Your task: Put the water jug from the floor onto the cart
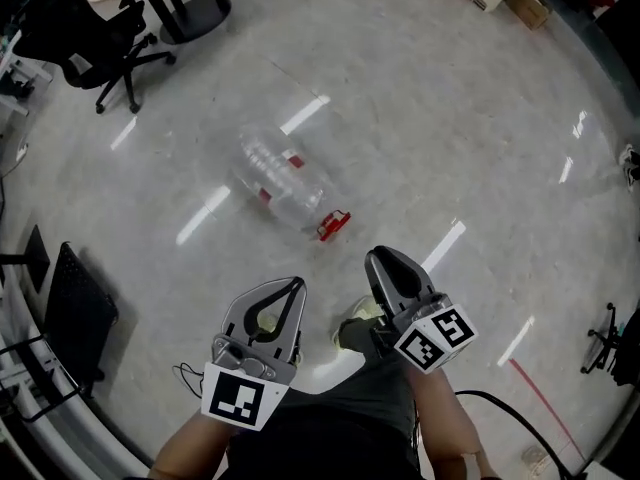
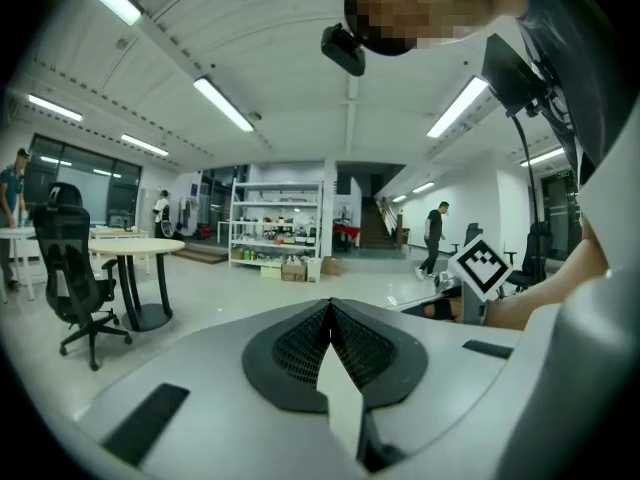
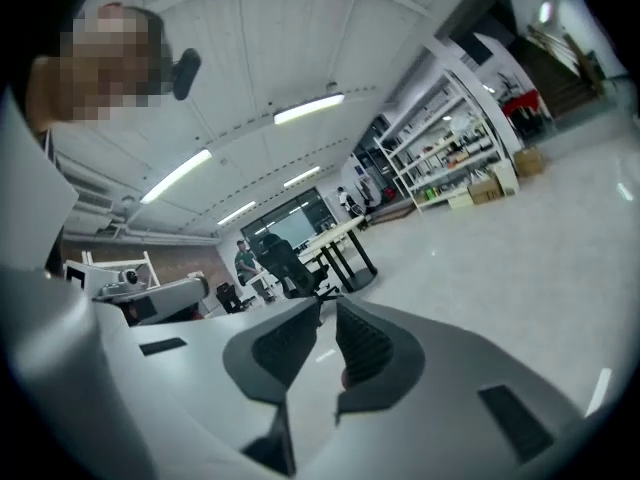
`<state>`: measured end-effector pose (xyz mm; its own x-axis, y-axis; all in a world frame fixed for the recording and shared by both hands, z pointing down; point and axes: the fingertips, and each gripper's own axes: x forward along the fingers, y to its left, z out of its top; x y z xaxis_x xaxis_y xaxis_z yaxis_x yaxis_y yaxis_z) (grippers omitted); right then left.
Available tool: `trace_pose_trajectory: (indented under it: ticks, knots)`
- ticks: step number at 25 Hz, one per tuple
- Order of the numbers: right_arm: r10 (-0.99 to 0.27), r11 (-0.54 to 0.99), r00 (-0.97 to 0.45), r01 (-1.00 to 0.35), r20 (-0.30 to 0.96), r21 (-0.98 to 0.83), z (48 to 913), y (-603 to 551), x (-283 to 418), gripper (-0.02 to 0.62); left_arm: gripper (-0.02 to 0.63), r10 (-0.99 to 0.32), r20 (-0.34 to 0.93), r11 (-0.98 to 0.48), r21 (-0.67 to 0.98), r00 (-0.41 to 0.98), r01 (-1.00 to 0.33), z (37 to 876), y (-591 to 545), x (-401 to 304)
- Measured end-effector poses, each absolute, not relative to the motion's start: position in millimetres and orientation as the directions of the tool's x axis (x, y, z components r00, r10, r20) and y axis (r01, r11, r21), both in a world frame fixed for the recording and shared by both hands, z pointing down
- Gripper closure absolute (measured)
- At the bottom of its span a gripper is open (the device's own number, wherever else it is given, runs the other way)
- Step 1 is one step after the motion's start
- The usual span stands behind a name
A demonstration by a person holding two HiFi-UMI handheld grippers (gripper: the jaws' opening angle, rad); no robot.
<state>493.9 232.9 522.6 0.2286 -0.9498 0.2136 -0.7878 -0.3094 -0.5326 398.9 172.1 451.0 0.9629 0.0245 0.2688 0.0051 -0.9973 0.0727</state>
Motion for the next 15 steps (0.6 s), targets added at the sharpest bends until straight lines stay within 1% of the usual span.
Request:
trace_pose_trajectory:
  ticks: [4, 8, 12, 15]
  knots:
    - [-0.920, -0.384, 0.222, -0.669, 0.322, -0.637, 722.7, 212.5, 525.6, 0.532, 0.601, 0.026, 0.294, -0.994, 0.106, 0.956, -0.005, 578.5, 148.5, 410.1]
    - [-0.862, -0.506, 0.257, -0.501, 0.438, -0.702, 906.2, 206.4, 557.4, 0.515, 0.601, 0.032, 0.322, -0.992, 0.129, 0.946, -0.010, 684.9, 130.1, 419.3]
    - [-0.803, -0.595, 0.272, -0.301, 0.530, -0.746, 1040.5, 206.8, 575.3, 0.495, 0.601, 0.039, 0.358, -0.988, 0.155, 0.933, -0.018, 758.8, 119.0, 417.2]
    - [-0.796, -0.594, 0.278, -0.186, 0.538, -0.783, 1103.7, 204.3, 587.2, 0.474, 0.601, 0.039, 0.366, -0.986, 0.166, 0.930, -0.024, 800.0, 112.4, 415.3]
